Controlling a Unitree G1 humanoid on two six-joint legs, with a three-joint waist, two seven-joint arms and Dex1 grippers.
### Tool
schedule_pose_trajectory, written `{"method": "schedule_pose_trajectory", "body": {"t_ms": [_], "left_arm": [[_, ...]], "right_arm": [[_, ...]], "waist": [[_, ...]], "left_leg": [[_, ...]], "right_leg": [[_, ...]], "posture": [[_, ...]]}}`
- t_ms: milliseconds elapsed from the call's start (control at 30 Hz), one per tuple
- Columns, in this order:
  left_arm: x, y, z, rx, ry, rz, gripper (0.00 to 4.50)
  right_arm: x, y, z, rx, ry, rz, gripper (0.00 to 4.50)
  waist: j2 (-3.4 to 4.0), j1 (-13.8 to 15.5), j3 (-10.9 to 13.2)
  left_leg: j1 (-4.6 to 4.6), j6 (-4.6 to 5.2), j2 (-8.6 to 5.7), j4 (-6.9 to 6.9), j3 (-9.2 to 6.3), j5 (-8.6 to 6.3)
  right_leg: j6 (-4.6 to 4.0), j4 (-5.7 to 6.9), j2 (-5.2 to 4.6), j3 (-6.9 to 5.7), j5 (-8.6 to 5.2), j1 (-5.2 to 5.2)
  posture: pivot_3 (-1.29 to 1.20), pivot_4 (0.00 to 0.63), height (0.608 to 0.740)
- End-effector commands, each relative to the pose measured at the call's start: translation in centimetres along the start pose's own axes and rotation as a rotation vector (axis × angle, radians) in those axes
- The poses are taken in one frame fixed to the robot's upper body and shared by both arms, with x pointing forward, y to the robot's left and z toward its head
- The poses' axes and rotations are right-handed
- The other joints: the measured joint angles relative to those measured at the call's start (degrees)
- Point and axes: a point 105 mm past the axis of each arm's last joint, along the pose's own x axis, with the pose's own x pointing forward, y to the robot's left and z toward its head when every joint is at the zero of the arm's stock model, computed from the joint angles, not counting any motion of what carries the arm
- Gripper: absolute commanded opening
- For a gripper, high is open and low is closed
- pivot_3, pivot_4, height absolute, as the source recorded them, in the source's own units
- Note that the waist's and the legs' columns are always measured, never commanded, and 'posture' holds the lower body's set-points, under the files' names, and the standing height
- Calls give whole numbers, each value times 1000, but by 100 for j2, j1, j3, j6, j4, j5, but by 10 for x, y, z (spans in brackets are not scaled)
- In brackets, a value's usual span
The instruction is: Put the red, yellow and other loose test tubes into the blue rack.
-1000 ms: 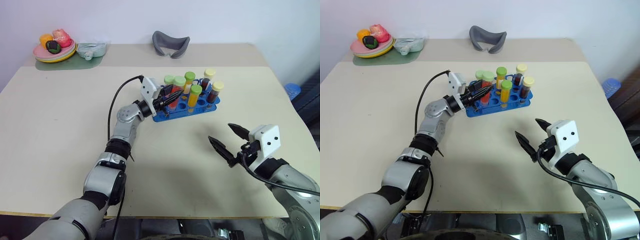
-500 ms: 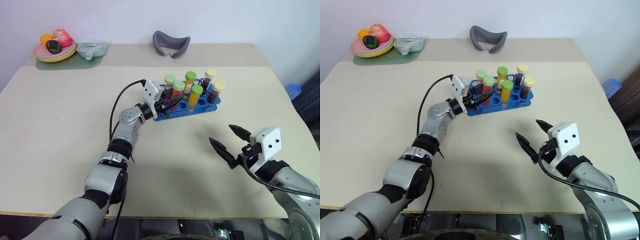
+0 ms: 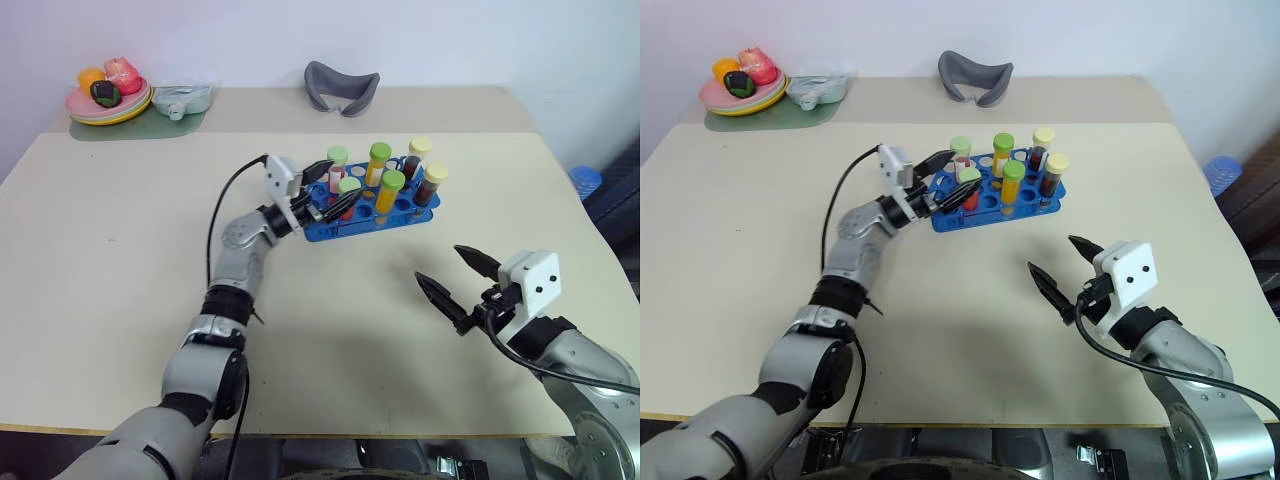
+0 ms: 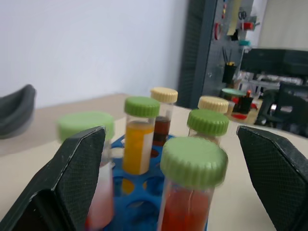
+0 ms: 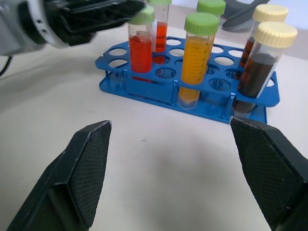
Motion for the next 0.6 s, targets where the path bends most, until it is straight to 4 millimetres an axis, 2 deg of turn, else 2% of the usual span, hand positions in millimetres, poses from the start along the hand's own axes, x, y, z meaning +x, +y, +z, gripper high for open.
{"method": "schedule_pose_trajectory", "body": {"t_ms": [33,200,300,433,600], "left_arm": [[-14,-3,16,37,-9,-24,4474],[-44,-11,15,77,90,-45,4474],[-64,-16,22,88,116,-62,4474],[-86,-22,29,84,189,-66,4474],[-116,-27,33,82,321,-54,4474]], "right_arm": [[2,6,6,-16,-20,34,4044],[1,7,1,-13,2,65,4044],[-3,7,-3,-14,23,74,4044],[-14,6,-8,-4,36,72,4044],[-37,3,-19,4,55,50,4044]], "waist": [[0,12,0],[0,33,0],[1,25,0],[2,22,1],[2,20,1]], "left_leg": [[0,0,0,0,0,0],[-5,0,0,2,0,0],[-5,0,0,2,0,0],[-4,1,2,0,-1,-1],[-3,2,2,-2,-1,-2]], "right_leg": [[0,0,0,0,0,0],[0,-6,-4,0,0,1],[0,-7,-4,-1,0,1],[-1,-6,-3,-1,0,1],[-1,-7,-3,-1,-1,2]], "posture": [[0,150,740],[0,150,740],[0,150,740],[0,150,740],[0,150,740]]}}
